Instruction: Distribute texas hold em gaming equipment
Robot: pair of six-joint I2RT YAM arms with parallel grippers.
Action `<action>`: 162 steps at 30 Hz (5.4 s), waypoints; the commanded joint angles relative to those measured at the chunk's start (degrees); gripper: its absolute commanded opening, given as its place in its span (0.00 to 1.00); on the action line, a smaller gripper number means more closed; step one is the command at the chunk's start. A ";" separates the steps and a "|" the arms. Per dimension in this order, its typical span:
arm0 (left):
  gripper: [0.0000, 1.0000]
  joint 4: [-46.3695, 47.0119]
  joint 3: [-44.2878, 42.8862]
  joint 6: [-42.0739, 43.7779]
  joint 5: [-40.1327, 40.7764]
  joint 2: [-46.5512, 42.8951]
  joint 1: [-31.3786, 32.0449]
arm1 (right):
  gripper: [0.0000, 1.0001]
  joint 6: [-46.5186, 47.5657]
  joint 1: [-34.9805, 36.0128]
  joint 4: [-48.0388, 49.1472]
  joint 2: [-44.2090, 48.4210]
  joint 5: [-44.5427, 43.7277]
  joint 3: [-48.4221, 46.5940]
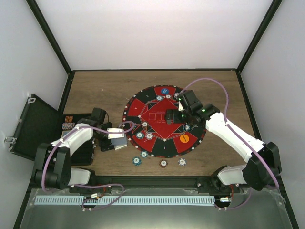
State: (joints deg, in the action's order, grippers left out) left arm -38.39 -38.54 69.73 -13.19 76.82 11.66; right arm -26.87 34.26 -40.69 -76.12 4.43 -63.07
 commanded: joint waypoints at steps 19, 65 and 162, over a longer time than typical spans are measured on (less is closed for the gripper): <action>1.00 -1.79 -1.52 0.67 4.05 -1.44 0.29 | 1.00 -0.90 1.58 1.56 0.41 0.74 -0.11; 0.85 5.16 2.82 -1.91 3.90 5.98 0.46 | 0.88 -2.13 2.92 2.85 -0.36 1.63 1.28; 0.04 -16.13 -13.48 -5.29 -13.80 -10.58 0.20 | 0.67 -33.45 13.62 58.68 -20.82 41.94 5.80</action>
State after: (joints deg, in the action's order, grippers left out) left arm -55.02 -52.86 63.29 -24.62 67.72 11.66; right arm -58.81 46.98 14.74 -95.57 44.88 -54.74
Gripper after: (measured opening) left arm 0.620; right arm 0.671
